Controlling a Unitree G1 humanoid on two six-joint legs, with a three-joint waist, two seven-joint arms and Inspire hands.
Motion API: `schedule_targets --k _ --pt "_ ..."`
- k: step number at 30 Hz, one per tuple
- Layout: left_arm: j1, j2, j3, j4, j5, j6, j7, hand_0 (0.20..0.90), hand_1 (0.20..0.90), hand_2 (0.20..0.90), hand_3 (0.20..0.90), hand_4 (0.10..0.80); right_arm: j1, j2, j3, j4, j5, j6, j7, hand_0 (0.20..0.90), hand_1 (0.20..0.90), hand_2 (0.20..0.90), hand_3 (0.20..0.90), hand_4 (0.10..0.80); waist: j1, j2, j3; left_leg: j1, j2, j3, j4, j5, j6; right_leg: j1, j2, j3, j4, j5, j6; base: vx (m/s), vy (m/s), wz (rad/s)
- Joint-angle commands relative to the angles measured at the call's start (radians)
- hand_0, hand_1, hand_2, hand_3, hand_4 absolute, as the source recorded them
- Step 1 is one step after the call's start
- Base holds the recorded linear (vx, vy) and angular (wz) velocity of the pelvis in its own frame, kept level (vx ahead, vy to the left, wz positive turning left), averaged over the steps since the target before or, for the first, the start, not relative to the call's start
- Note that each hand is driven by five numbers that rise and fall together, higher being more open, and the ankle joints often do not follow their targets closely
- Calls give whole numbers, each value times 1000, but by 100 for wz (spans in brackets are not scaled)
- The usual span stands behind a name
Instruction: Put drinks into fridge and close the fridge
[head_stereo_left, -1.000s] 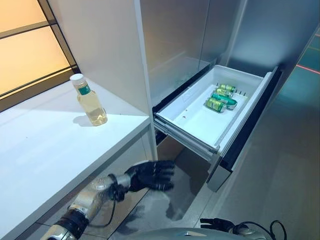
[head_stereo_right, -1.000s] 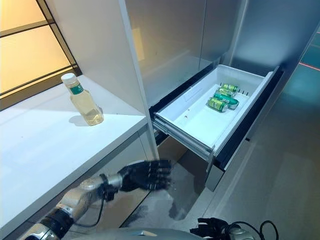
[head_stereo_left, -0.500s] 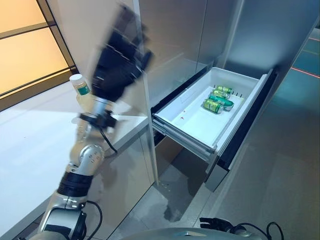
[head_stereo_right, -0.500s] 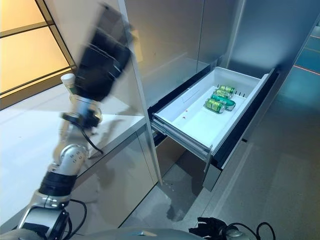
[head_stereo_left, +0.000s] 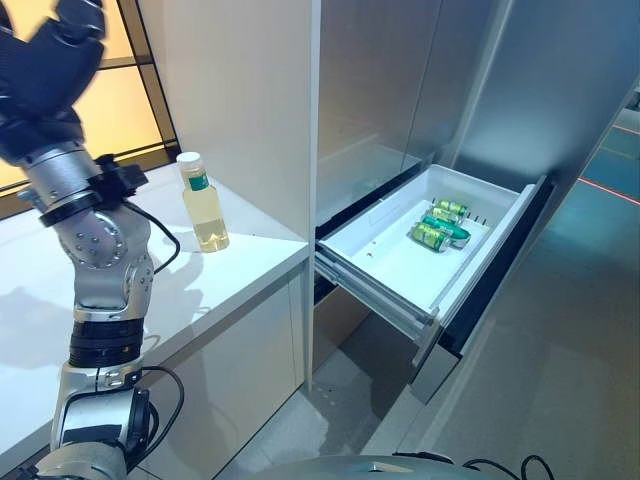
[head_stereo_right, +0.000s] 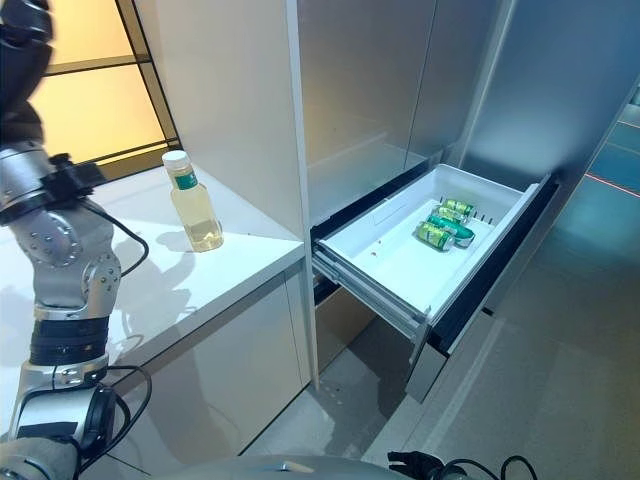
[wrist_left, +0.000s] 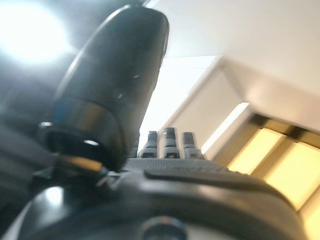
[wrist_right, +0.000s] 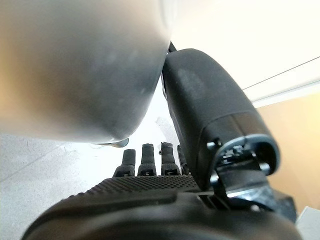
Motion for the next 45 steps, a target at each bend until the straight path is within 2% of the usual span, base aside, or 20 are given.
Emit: schedule_targets --k 1,7,17,29,45 --pt "-57 86 10 98 -92 42 -63 900 900 900 900 800 -3 2 44 19 -65 11 22 900 900 900 900 800 -16 -4 3 -2 -27 43 7 -48 25 7 9 16 31 -16 25 0 0 0" --pt "-57 110 25 214 -216 29 -163 900 900 900 900 800 -1 -9 44 22 -82 15 34 900 900 900 900 800 -16 4 5 0 -26 45 7 -46 22 8 8 14 33 -19 26 0 0 0" --pt "4 95 29 236 -181 89 -234 900 900 900 900 800 7 -14 33 35 -108 -4 41 900 900 900 900 800 -6 6 13 -2 -26 36 7 -44 19 11 6 6 35 -23 27 0 0 0" --pt "75 72 23 225 -153 122 -283 900 900 900 900 800 10 -17 14 38 -116 -5 47 900 900 900 900 800 4 8 20 -1 -28 25 7 -42 19 16 3 -1 36 -24 28 0 0 0" --pt "86 61 -21 272 -110 165 -303 900 900 900 900 800 -1 -22 7 36 -122 13 49 900 900 900 900 800 0 12 27 2 -30 28 7 -40 21 18 3 6 36 -22 29 2 3 1"
